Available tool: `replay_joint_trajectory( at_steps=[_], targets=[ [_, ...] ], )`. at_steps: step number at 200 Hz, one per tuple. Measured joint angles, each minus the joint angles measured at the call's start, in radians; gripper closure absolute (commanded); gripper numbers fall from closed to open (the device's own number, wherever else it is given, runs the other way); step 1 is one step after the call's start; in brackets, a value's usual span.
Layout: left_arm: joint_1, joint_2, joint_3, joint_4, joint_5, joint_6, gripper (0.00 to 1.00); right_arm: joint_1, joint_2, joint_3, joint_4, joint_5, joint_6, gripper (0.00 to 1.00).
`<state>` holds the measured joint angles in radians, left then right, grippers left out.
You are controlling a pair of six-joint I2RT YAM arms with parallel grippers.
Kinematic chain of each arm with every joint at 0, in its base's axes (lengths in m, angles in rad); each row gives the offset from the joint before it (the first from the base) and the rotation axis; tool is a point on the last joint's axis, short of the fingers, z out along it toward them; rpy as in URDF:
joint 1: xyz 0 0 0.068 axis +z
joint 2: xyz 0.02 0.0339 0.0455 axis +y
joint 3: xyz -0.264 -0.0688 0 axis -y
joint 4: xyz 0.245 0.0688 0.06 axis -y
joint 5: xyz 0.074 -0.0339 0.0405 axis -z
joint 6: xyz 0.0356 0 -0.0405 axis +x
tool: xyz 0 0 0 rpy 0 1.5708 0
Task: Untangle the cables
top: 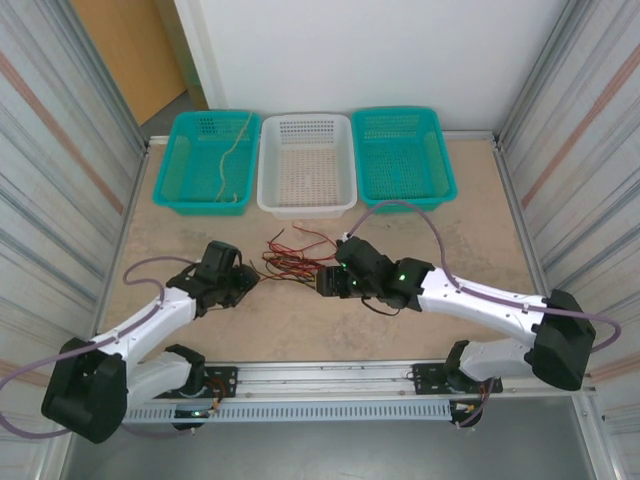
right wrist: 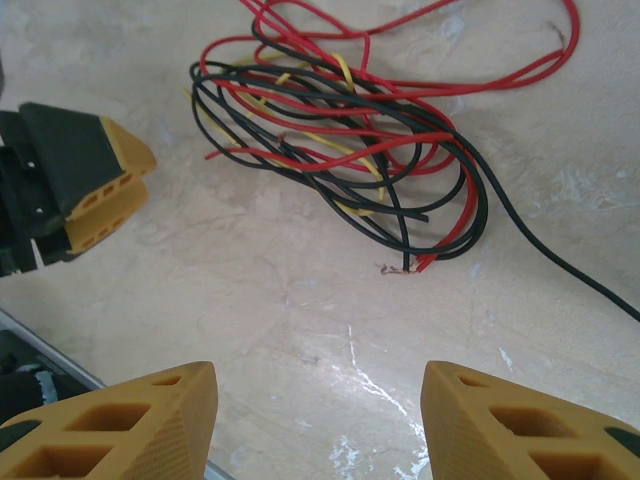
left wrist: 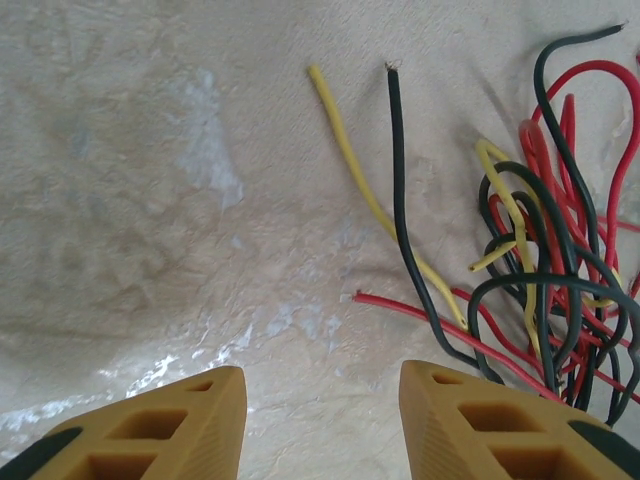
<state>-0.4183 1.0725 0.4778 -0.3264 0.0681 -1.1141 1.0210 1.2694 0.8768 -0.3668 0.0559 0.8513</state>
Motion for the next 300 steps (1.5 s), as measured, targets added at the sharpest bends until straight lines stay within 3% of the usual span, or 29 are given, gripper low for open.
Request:
replay_joint_trajectory(
  at_steps=[108, 129, 191, 221, 251, 300],
  targets=[
    [0.053, 0.161, 0.097, 0.034, -0.018, 0.022, 0.61, 0.037, 0.158, 0.016, 0.061, -0.003, -0.056, 0.52],
    [0.053, 0.177, 0.137, 0.002, -0.048, 0.045, 0.71, 0.053, 0.165, 0.025, 0.065, -0.003, -0.060, 0.52],
    [0.052, 0.203, 0.251, -0.130, -0.133, 0.135, 0.83, 0.055, 0.169, 0.045, 0.077, -0.001, -0.075, 0.52],
    [0.051, 0.220, 0.226, -0.135, -0.121, 0.130, 0.80, 0.055, 0.201, 0.076, 0.087, -0.002, -0.078, 0.54],
    [0.051, 0.221, 0.168, -0.129, -0.111, 0.105, 0.64, 0.055, 0.224, 0.107, 0.087, -0.005, -0.082, 0.54],
    [0.051, 0.265, 0.163, -0.089, -0.102, 0.087, 0.61, 0.058, 0.222, 0.109, 0.079, -0.004, -0.082, 0.54]
  ],
)
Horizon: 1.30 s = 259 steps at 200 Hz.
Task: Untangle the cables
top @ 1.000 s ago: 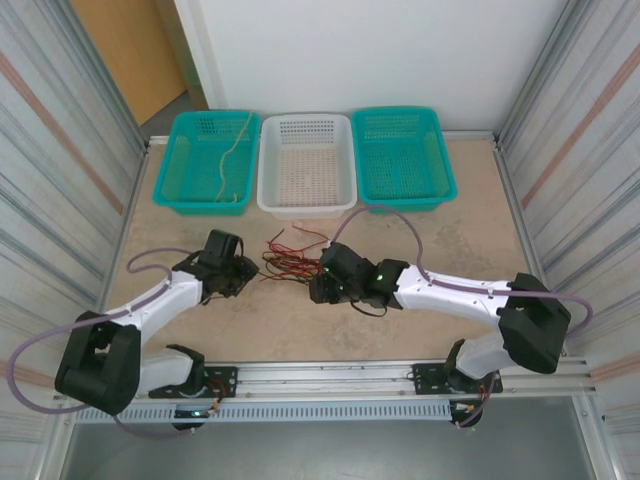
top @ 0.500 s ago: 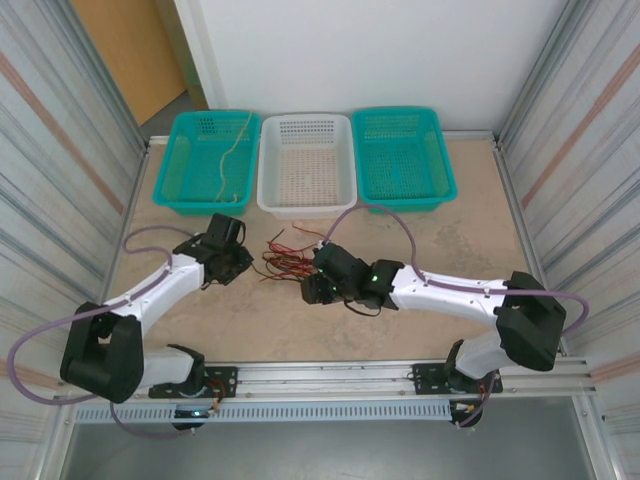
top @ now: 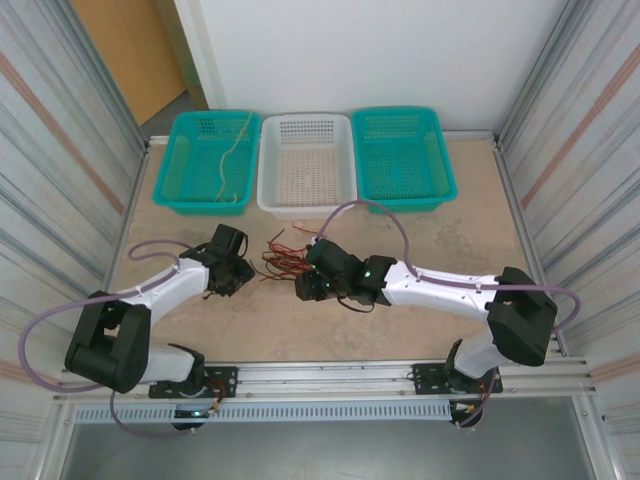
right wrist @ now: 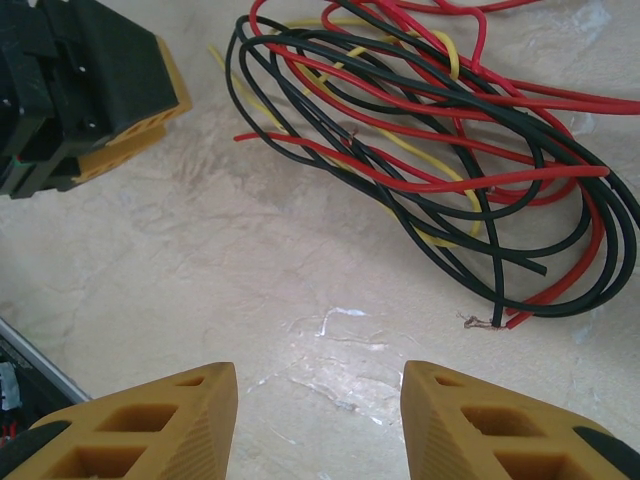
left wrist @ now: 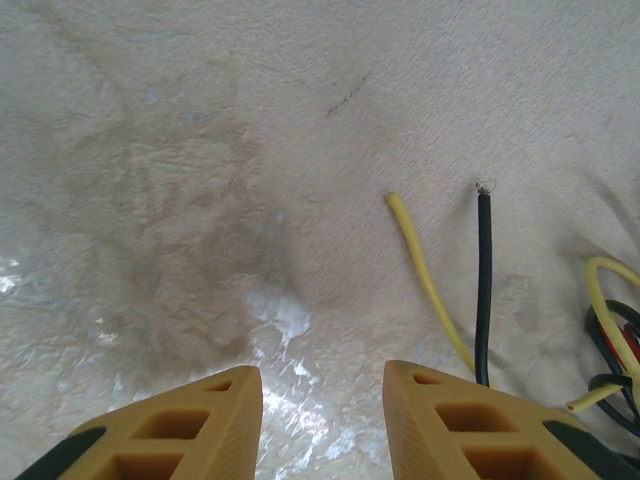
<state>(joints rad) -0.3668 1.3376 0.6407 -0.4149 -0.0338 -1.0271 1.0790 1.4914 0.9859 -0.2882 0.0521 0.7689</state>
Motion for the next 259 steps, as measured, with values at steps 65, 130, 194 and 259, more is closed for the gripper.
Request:
replay_joint_trajectory(
  at_steps=[65, 130, 194, 259],
  targets=[
    [0.000, 0.058, 0.014, 0.019, 0.010, -0.019, 0.58, 0.000, -0.002, 0.000, 0.000, 0.000, -0.001, 0.55],
    [-0.002, 0.035, 0.016, 0.028, 0.009, -0.036, 0.55, 0.000, -0.002, -0.016, 0.005, 0.000, -0.001, 0.55],
    [-0.002, 0.105, 0.047, 0.051, 0.004, -0.040, 0.56, 0.000, -0.003, -0.037, 0.018, 0.000, 0.000, 0.56],
    [-0.013, 0.195, 0.144, -0.040, -0.021, -0.043, 0.59, 0.000, -0.035, -0.053, 0.020, 0.000, 0.000, 0.55]
  ],
)
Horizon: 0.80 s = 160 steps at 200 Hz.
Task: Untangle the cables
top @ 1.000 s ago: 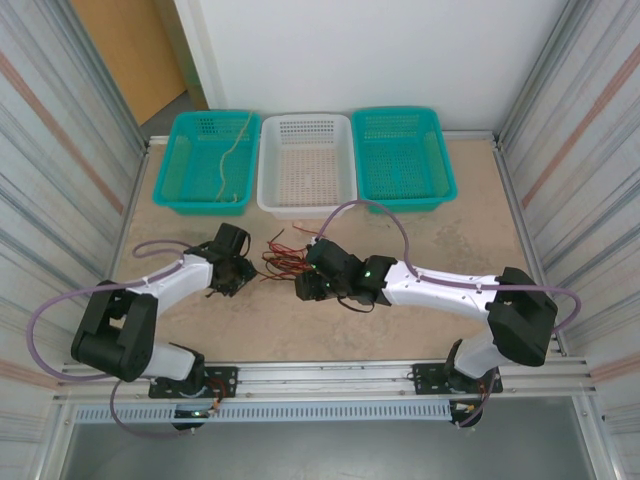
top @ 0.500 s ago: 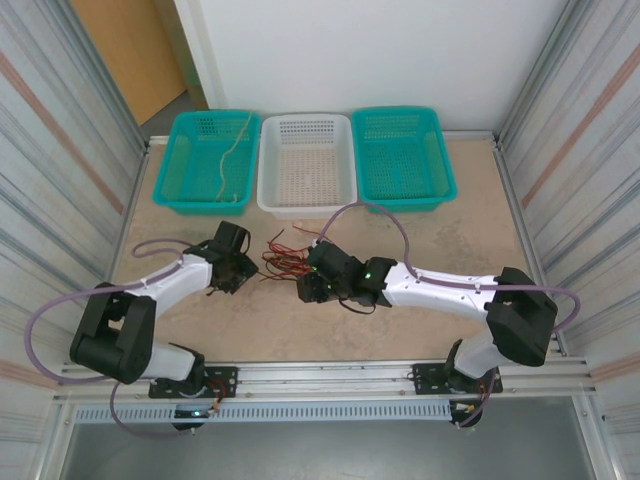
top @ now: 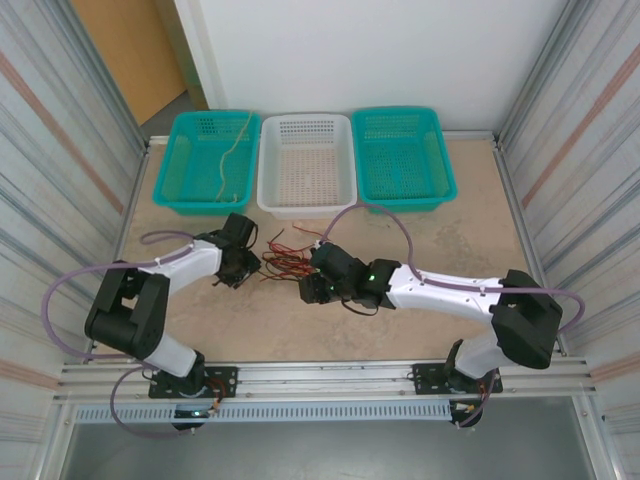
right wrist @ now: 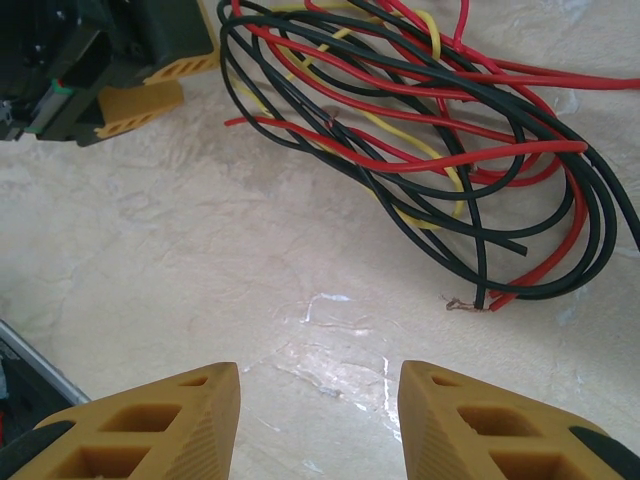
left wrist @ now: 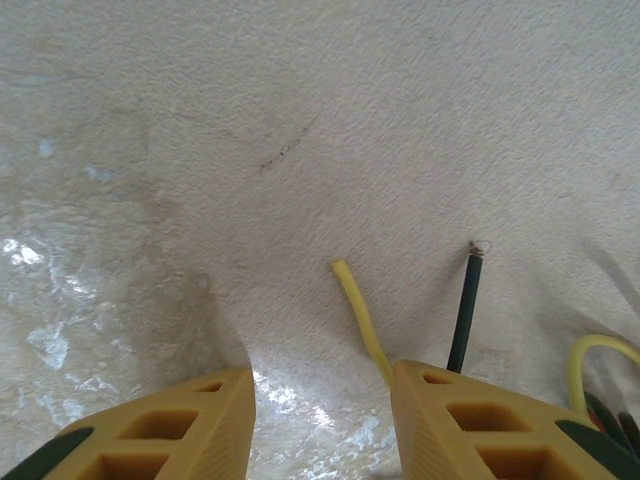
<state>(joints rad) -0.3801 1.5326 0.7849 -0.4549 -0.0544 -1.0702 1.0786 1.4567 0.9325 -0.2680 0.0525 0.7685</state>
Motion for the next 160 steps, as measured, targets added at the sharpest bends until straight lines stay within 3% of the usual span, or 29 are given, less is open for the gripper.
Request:
replay_joint_trajectory(
  at_steps=[45, 80, 102, 132, 160],
  targets=[
    [-0.014, 0.042, 0.046, -0.054, -0.023, 0.000, 0.62, -0.001, -0.006, -0.007, -0.001, 0.003, 0.000, 0.55],
    [-0.030, 0.061, 0.069, -0.093, -0.048, 0.003, 0.74, -0.006, -0.023, -0.020, -0.001, 0.003, 0.000, 0.55],
    [-0.055, 0.047, 0.069, -0.080, -0.070, 0.009, 0.73, -0.007, -0.035, -0.023, -0.002, 0.003, 0.000, 0.55],
    [-0.117, -0.057, 0.069, -0.076, -0.111, 0.021, 0.62, -0.018, -0.050, -0.028, -0.002, 0.002, -0.001, 0.55],
    [-0.117, -0.127, 0.084, -0.088, -0.146, 0.026, 0.62, -0.039, -0.053, -0.031, -0.004, 0.002, -0.004, 0.55]
  ],
)
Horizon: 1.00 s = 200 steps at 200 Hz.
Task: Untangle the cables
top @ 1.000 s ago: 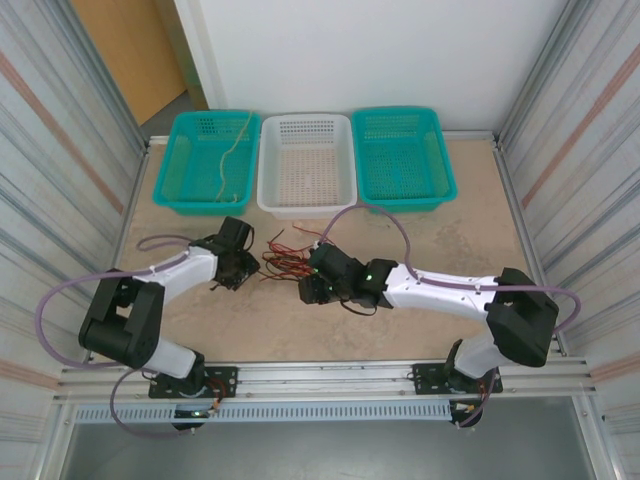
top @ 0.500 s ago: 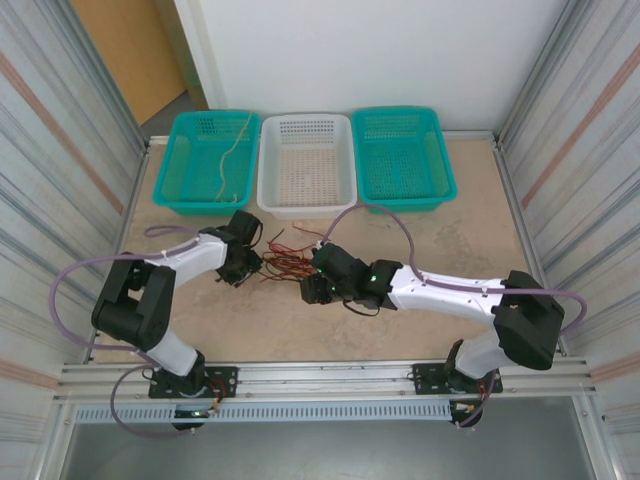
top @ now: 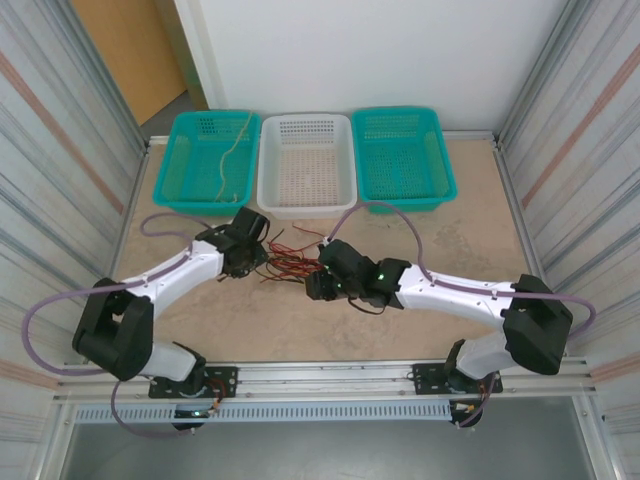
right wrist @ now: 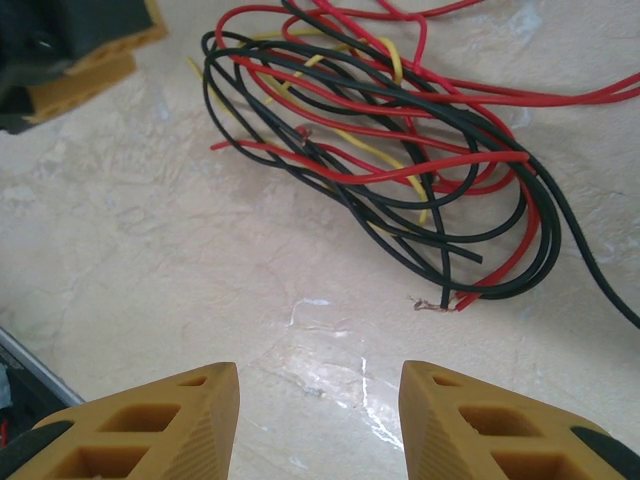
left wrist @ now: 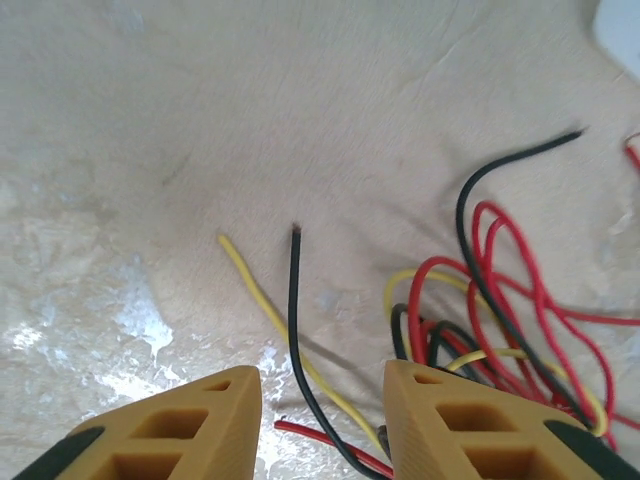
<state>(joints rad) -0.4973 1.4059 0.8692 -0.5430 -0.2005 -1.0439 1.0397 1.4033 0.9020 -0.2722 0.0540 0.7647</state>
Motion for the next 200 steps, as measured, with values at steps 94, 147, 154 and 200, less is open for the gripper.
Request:
replay_joint_trajectory(
  at_steps=[94, 147, 154, 200],
  targets=[
    [0.044, 0.179, 0.003, 0.055, 0.032, 0.000, 0.64, -0.007, -0.037, 0.000, -0.018, -0.002, -0.015, 0.56],
    [0.051, 0.217, 0.006, 0.080, 0.043, -0.003, 0.81, -0.007, -0.037, 0.000, -0.019, -0.002, -0.015, 0.56],
    [0.051, 0.216, 0.006, 0.085, 0.044, -0.004, 0.85, -0.007, -0.037, 0.000, -0.019, -0.002, -0.015, 0.56],
    [0.050, 0.157, -0.006, 0.099, 0.040, -0.003, 1.00, -0.007, -0.037, -0.002, -0.019, -0.002, -0.015, 0.56]
  ],
)
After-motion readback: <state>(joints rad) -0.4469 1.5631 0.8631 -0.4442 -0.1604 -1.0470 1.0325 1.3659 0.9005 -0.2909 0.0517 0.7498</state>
